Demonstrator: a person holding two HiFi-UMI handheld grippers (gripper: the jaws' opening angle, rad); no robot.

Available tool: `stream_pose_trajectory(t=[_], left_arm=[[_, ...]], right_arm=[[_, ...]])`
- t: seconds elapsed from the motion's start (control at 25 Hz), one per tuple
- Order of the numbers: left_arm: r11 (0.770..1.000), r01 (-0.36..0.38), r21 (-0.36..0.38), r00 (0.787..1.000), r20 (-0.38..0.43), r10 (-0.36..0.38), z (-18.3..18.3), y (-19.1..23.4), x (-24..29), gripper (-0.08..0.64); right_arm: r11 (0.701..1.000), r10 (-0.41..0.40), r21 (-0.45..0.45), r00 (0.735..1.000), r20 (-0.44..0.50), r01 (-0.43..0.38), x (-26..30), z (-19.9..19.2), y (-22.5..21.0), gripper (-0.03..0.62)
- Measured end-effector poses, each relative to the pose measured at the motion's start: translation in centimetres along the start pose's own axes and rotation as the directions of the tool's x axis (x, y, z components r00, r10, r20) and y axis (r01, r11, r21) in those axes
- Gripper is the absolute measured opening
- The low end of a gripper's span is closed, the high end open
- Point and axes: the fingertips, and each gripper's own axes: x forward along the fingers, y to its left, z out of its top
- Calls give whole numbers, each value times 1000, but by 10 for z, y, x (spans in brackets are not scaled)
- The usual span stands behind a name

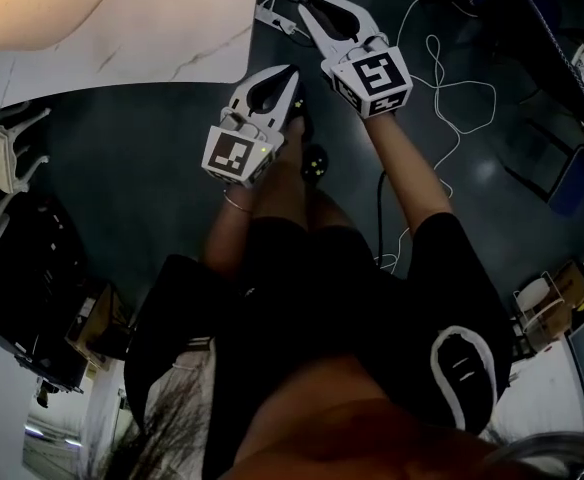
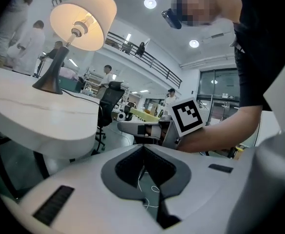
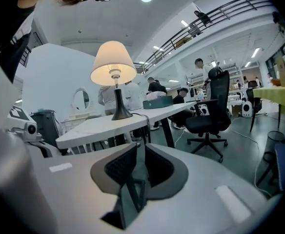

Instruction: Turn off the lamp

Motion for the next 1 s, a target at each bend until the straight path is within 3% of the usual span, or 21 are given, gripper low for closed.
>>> stream_pose_trajectory(t=[0.28,0.68,1.0], left_arm=[[1000,-1,7,1000,-31,2,-15,14,5,8],[1000,14,22,999,-53,-13,-16,19,9,8],[999,-3,42,998,-66,6,-26,19,13,8]], right_arm=[[1000,-12,-27,999,-33,11,40,-16,-14,63],[998,-21,-66,994,-103,14,74,-37,-23,74],[997,-8,-82,994,-110,-1,67,-36,-33,17]])
